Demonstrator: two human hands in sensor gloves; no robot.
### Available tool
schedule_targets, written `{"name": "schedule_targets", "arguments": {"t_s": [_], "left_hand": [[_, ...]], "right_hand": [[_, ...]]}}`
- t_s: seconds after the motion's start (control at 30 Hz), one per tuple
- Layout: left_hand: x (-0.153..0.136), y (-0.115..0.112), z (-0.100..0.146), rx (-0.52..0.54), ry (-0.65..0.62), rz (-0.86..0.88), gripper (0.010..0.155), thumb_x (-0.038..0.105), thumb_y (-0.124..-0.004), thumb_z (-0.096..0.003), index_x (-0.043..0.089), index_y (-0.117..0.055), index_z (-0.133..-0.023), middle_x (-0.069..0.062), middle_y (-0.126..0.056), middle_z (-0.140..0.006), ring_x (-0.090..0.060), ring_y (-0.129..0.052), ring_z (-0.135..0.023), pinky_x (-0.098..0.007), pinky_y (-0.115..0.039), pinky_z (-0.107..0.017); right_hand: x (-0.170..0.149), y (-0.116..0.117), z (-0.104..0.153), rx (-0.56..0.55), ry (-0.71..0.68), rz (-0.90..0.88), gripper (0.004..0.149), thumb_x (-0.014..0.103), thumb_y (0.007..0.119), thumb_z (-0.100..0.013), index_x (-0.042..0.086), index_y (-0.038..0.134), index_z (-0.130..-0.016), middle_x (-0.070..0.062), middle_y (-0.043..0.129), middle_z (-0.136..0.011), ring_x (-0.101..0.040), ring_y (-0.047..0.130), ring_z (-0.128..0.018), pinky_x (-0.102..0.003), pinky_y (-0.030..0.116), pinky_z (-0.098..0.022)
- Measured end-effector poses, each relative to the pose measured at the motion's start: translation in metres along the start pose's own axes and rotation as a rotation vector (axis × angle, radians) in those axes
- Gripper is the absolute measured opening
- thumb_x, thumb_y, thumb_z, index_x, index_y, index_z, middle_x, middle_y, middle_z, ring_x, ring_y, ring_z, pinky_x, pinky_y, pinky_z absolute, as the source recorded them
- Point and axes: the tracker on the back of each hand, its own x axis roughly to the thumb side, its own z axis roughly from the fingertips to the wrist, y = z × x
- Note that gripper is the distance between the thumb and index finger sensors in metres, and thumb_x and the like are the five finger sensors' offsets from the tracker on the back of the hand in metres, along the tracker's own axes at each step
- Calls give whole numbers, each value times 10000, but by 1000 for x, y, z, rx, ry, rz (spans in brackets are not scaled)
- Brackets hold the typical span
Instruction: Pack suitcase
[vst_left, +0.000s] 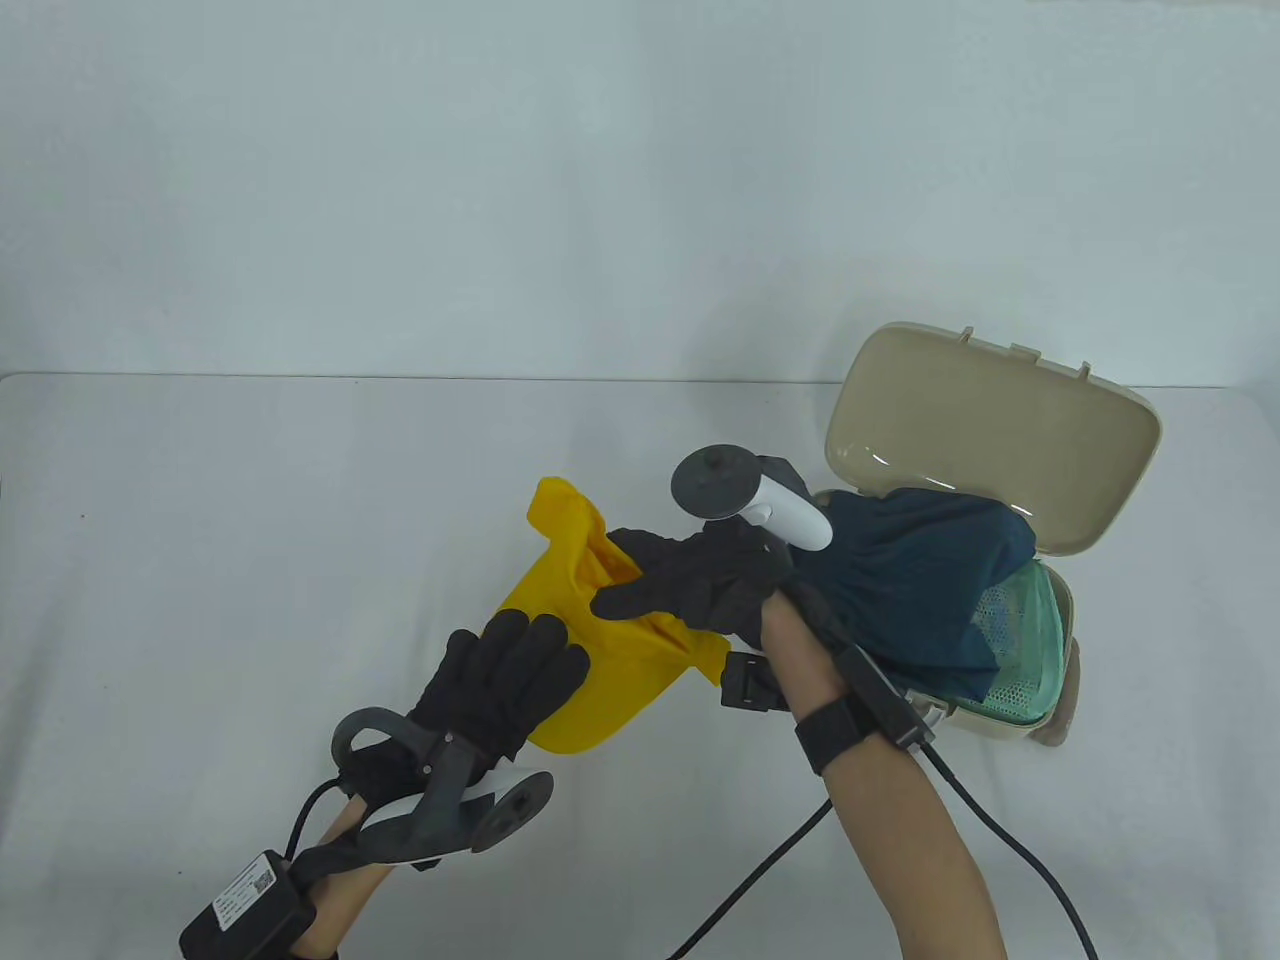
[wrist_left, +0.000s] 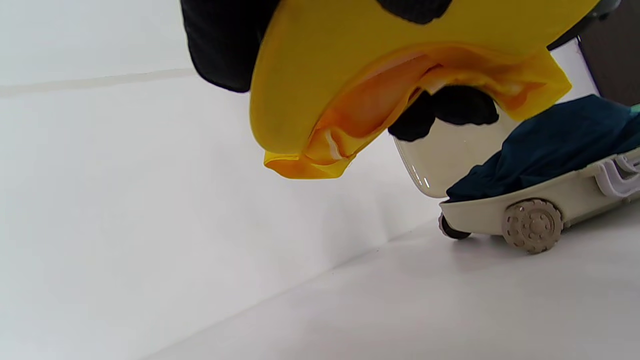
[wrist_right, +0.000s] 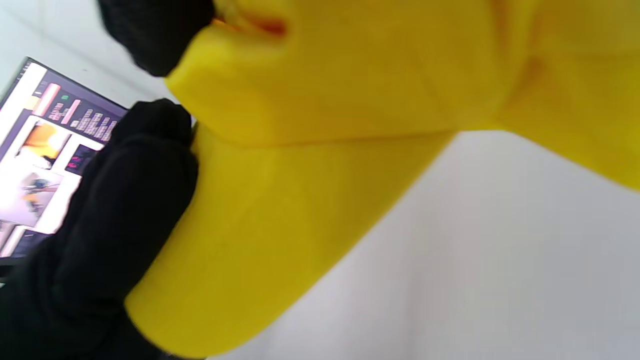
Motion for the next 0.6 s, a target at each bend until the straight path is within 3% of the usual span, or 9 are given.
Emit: {"name": "schedule_targets", "arguments": {"t_s": [0.1,0.17,0.37,0.47,0.6], "left_hand": [[-1,-3,0,-15,4,15,616,303,-569,-560,400,-266,-1088,39,-397,-1207,-267,-628,-1114,-458,-663,-783],[-4,-1,-1,-24,11,48,677,360,-643,-544,377,-256,-1100,37,-399,-1211,-264,-611,-1124,-465,-652,-788],[-30,16,5,-56,22,295,830,494,-737,-488,360,-222,-1126,-31,-335,-1238,-342,-468,-1163,-542,-559,-811],[-57,11,7,-24,174,533,845,534,-695,-497,303,-197,-1139,-53,-356,-1232,-378,-512,-1137,-531,-583,-794],[-84,-20,8,-84,382,1084,894,534,-679,-511,142,-176,-1139,-166,-373,-1195,-439,-587,-1074,-522,-634,-751]], "right_hand": [[3,0,0,-85,35,-3,795,436,781,-495,46,423,-1087,-67,899,-808,-132,1015,-539,-396,883,-471],[3,-3,2,-133,45,-42,767,412,791,-495,53,449,-1080,-56,914,-782,-118,1018,-508,-384,889,-451],[-5,-17,13,-307,58,-120,759,416,782,-499,62,445,-1079,-48,910,-783,-109,1018,-507,-373,891,-450],[-10,-17,18,-337,23,-192,759,419,776,-503,63,435,-1080,-46,904,-789,-108,1015,-515,-372,889,-456],[-12,-7,22,-367,-13,-236,759,426,766,-509,69,419,-1082,-39,893,-800,-105,1010,-531,-370,886,-467]]}}
